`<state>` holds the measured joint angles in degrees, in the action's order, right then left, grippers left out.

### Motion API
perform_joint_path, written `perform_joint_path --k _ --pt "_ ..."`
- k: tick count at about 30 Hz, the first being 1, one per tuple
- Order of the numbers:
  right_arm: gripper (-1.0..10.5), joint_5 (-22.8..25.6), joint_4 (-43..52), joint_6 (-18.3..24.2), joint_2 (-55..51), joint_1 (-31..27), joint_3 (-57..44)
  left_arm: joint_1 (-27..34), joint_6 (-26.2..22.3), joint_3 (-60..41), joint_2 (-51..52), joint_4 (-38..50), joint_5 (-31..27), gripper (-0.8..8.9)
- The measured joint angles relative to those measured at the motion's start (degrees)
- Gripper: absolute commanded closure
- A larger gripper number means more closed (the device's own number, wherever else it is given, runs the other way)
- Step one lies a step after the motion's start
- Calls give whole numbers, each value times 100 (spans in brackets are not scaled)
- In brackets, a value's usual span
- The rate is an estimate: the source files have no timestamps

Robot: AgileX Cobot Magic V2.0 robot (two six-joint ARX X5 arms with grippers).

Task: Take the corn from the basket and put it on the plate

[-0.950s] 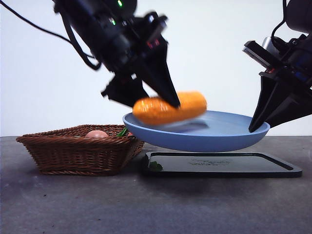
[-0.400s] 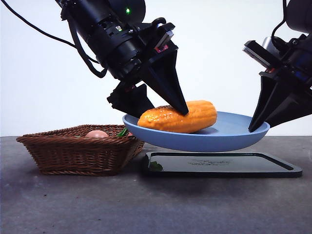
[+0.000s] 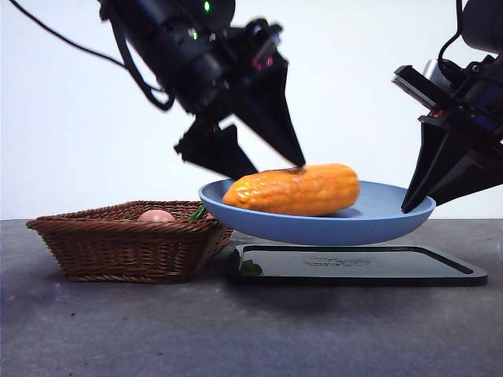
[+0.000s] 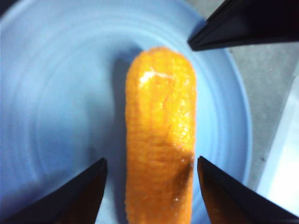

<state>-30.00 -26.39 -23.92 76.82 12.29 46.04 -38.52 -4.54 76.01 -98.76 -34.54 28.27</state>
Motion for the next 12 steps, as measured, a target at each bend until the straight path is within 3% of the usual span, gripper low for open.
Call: perform_joint_path --k 12 --pt "945 -2 26 0 376 -608 273 0 2 763 621 -481 0 497"
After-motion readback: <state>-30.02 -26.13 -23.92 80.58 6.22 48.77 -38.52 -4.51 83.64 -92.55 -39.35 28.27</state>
